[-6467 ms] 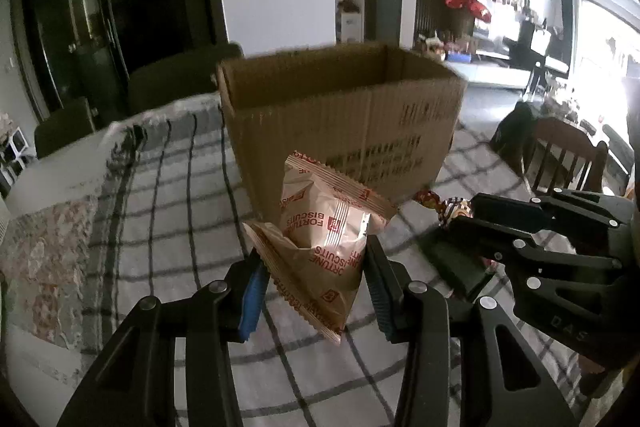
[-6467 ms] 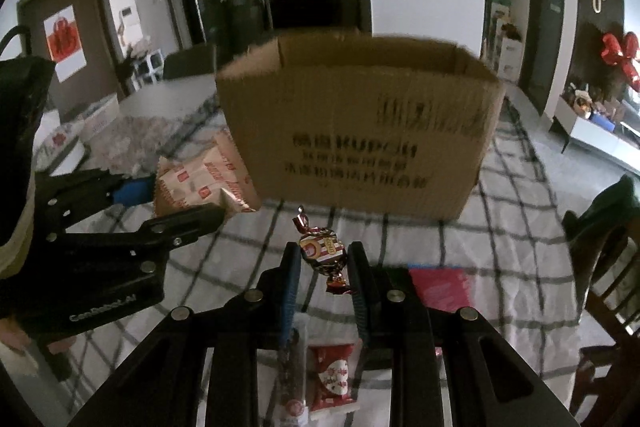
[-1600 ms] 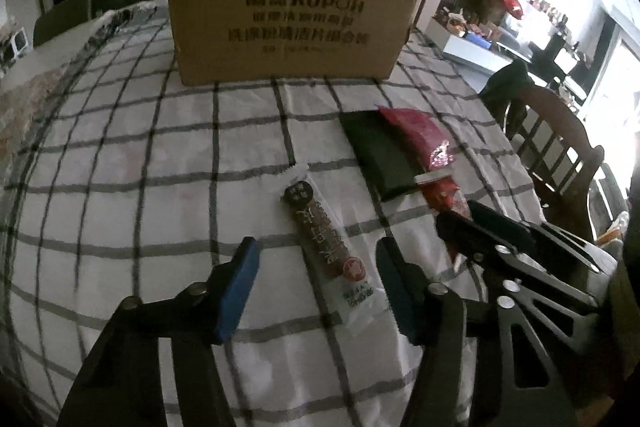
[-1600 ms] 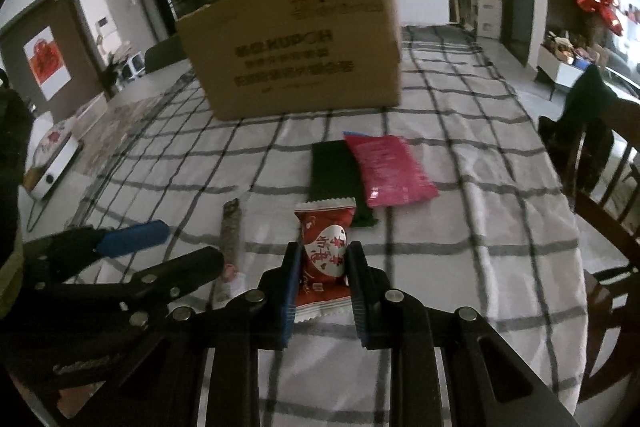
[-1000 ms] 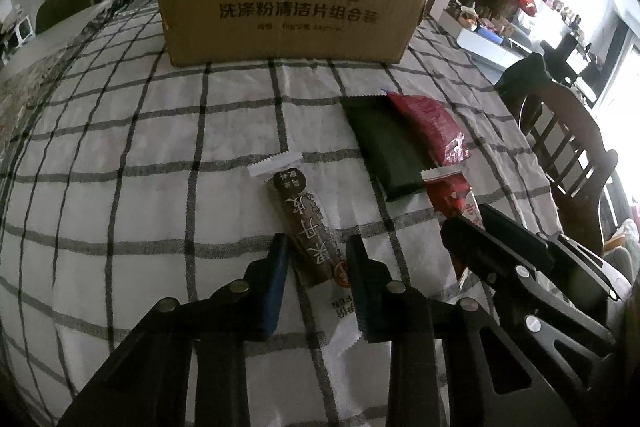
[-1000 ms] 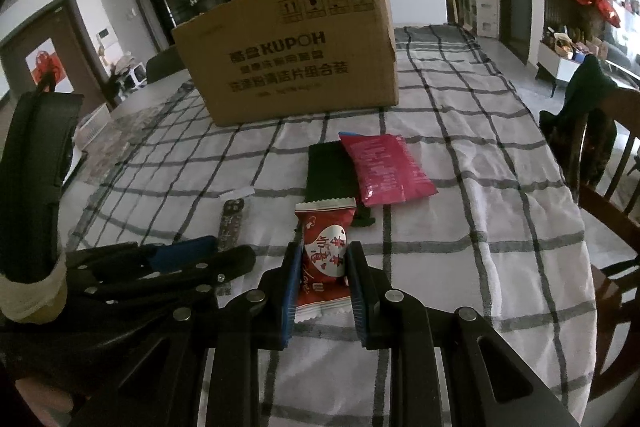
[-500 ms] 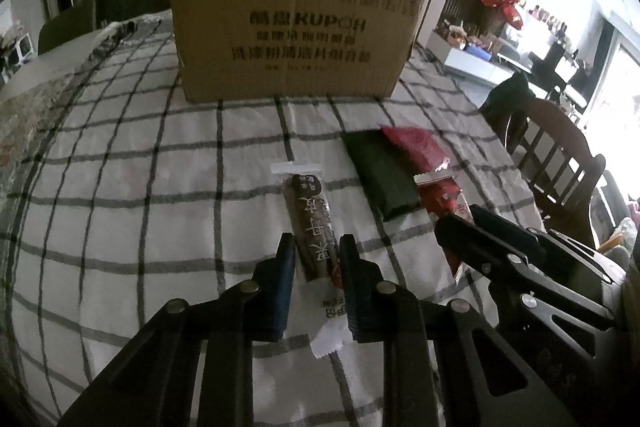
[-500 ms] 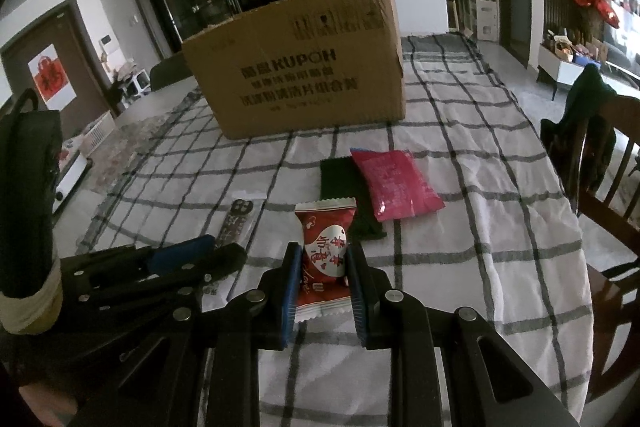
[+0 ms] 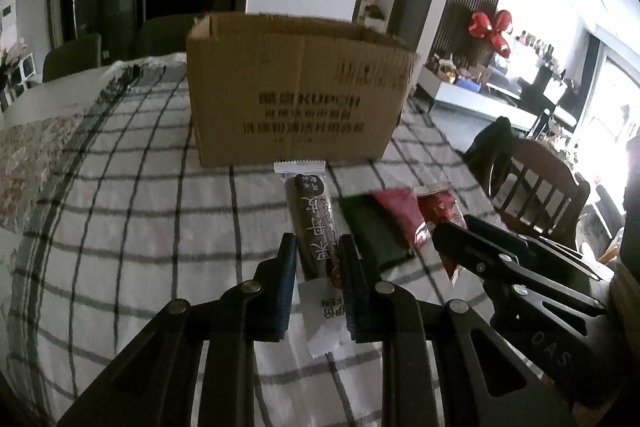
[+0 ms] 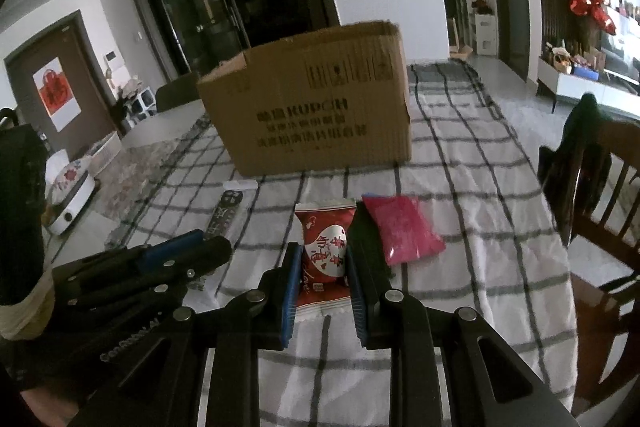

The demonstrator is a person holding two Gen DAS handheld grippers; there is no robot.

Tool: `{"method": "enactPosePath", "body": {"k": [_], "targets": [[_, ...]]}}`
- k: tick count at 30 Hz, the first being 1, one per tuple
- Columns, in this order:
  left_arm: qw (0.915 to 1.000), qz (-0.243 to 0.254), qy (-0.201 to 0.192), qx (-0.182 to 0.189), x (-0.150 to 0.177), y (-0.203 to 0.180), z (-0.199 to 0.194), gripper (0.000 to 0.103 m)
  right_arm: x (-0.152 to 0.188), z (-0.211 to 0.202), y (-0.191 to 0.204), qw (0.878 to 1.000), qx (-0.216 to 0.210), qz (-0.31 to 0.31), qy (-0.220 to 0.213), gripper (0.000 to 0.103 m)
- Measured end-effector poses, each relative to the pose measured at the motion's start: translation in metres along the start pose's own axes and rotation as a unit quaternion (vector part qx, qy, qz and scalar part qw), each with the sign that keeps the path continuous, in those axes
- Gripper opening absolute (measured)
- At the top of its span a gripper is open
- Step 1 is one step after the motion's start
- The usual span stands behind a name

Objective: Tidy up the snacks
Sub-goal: 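Carry the bar snack and red-and-white pack into the box and open both grippers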

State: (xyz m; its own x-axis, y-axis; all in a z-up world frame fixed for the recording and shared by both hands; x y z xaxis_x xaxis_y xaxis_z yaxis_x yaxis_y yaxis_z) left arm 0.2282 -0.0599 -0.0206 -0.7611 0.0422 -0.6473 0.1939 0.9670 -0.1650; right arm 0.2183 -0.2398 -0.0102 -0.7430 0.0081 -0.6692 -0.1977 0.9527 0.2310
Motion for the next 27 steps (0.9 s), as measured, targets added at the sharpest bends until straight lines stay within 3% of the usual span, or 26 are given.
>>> {"method": "enactPosePath", "body": {"k": [11,27], "targets": [[0.9987,0.001,-0.050,0.010,-0.042,0.010,-0.020,0.021,-0.040,-0.008,0.014,0.999,-0.004,-0.016,-0.032,0.024],[0.9970,0.008,-0.077,0.003,-0.107,0.030,-0.015,0.021,-0.110,0.008,0.023,0.998,-0.010,-0.032,-0.057,0.024]]}}
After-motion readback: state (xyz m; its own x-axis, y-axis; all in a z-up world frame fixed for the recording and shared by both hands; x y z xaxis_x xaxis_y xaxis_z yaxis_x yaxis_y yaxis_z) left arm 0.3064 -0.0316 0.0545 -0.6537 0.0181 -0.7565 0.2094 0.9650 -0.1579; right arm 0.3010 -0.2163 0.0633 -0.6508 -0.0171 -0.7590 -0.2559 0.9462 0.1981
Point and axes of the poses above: each gripper's, at about its wrist camera, not at the fingertips, and z roughly the way its jaws point, y to its left, x to its underside, the point moved 1 cm from there along z, roughly the way its jaws point, and after that the axes turned 4 degrees about y, right-handed, at the moved point
